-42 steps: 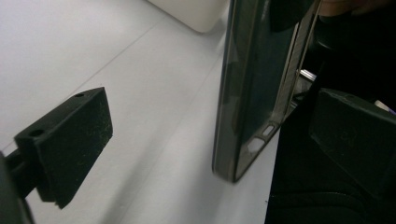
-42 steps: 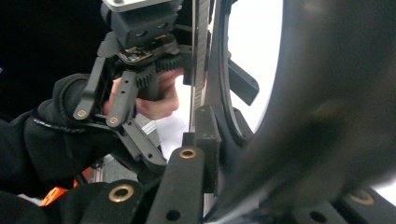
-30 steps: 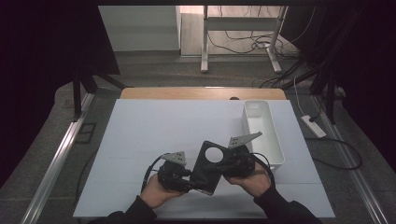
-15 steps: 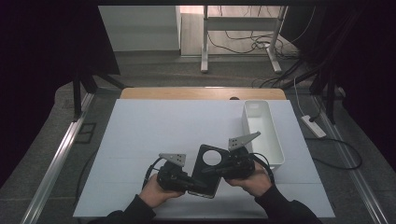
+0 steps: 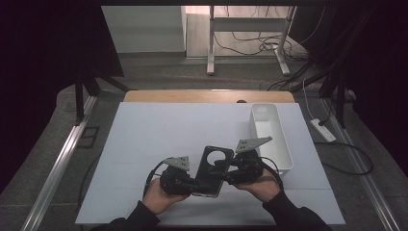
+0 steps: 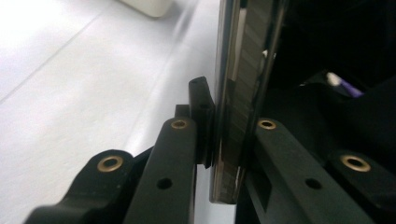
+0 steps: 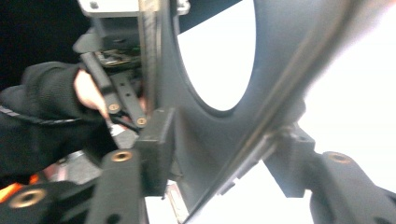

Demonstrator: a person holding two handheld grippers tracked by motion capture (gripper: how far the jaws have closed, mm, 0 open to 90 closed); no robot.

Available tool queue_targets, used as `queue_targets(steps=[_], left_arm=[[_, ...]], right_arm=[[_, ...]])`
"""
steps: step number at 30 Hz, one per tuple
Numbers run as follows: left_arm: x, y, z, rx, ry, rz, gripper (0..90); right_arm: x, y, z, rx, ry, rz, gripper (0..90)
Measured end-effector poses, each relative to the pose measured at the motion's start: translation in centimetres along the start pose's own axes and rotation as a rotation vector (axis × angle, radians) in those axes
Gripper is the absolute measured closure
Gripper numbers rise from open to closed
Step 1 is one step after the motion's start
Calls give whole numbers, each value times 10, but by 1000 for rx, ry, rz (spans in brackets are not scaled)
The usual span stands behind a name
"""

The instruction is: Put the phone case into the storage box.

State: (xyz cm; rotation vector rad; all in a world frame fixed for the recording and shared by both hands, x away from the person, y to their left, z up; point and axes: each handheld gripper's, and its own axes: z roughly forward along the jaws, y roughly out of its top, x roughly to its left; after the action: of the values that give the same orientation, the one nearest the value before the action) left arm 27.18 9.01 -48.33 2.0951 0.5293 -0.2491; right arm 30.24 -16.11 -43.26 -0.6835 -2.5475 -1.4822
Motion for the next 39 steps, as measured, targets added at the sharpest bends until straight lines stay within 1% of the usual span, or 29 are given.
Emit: queue_targets(steps=[1,4,6,7,10,11,12,14,16,17,18,19,20,23,24,25,26,27,29,32,36,39], left_arm=[[-1,0,0,4,15,-3,845],[-3,0,0,8,59,-11,845],[-5,0,0,11,103,-16,844],[-6,0,0,15,130,-17,844],[-7,0,0,15,179,-28,844],[-7,0,-1,15,199,-32,844],[-7,-1,-1,16,210,-34,844],[-7,-1,-1,11,223,-45,843],[-8,-2,-1,7,251,-50,844],[-8,-2,-1,4,270,-53,843],[-8,-2,-1,4,270,-53,843],[-9,-2,-1,-4,289,-60,843],[-9,-3,-1,-9,302,-64,843],[-9,-4,-1,-16,329,-81,843],[-9,-4,-1,-17,342,-86,843],[-9,-5,0,-15,357,-90,843],[-9,-5,0,-14,366,-92,843],[-9,-5,0,-14,381,-101,843],[-9,-6,1,-15,385,-103,843],[-10,-5,1,-13,388,-105,843],[-11,-5,3,-10,376,-102,843],[-12,-5,4,-6,367,-96,843]], right_arm=[[-1,0,-1,-6,-17,2,372],[-3,1,-3,-33,-65,10,260],[-5,1,-6,-46,-85,20,184],[-6,2,-7,-55,-93,26,155],[-8,2,-11,-72,-130,29,81],[-9,2,-12,-73,-141,30,72],[-9,2,-14,-77,-147,32,61],[-10,3,-16,-83,-162,32,30],[-10,3,-18,-88,-179,30,8],[-11,3,-20,-91,-196,31,0],[-11,3,-20,-91,-196,31,0],[-11,3,-21,-94,-205,34,0],[-12,3,-22,-105,-228,30,0],[-13,2,-22,-103,-245,32,0],[-14,2,-23,-100,-251,36,0],[-14,2,-23,-96,-255,58,0],[-14,2,-23,-96,-255,58,0],[-14,2,-23,-94,-258,76,0],[-14,2,-23,-92,-265,79,0],[-15,2,-23,-86,-277,97,0],[-15,3,-23,-102,-273,132,0],[-14,4,-25,-105,-267,128,0]])
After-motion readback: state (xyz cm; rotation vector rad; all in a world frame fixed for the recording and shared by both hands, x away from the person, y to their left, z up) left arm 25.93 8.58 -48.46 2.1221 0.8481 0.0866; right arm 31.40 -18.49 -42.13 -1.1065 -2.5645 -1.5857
